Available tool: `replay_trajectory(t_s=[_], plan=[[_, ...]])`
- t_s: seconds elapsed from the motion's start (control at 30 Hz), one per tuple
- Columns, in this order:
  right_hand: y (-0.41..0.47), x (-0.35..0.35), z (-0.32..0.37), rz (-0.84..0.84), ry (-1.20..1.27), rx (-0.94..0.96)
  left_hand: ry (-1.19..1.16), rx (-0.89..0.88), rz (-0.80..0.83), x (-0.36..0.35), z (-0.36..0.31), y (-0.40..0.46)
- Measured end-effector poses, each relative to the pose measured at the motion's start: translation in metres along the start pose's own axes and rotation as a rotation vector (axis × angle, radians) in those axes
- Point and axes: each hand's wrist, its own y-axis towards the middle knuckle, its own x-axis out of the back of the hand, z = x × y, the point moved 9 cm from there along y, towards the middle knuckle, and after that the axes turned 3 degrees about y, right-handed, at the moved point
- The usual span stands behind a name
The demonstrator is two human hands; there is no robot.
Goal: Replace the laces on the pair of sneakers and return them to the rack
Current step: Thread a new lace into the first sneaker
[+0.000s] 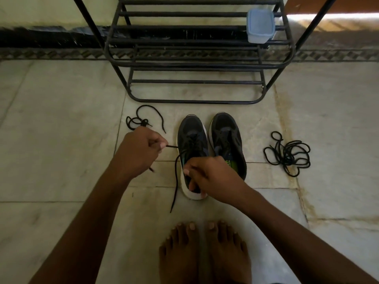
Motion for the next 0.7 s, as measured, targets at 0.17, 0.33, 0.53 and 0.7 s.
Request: replay_trajectory(t_s=[0.17,0.33,0.53,0.7], plan=[[0.035,-0.023,0.014,0.144,-0.634,-0.073,-0.003,0.042,-0.103,0.013,0.014,0.008],[0.054,-0.035,0.003,0.255,-0.854,-0.223,-0.075,0.097,-0.062,0.0,0.023,0.015],[0.04,-0.017,0.014,-0.089,-0.548,-0.105,-0.488,0.102,-0.074,-0.018,0.012,0.011],[0.019,0.009,-0.009,-0.358,-0.09,-0.059,-0.659,0.026,-0.039,-0.032,-0.017,0.015]])
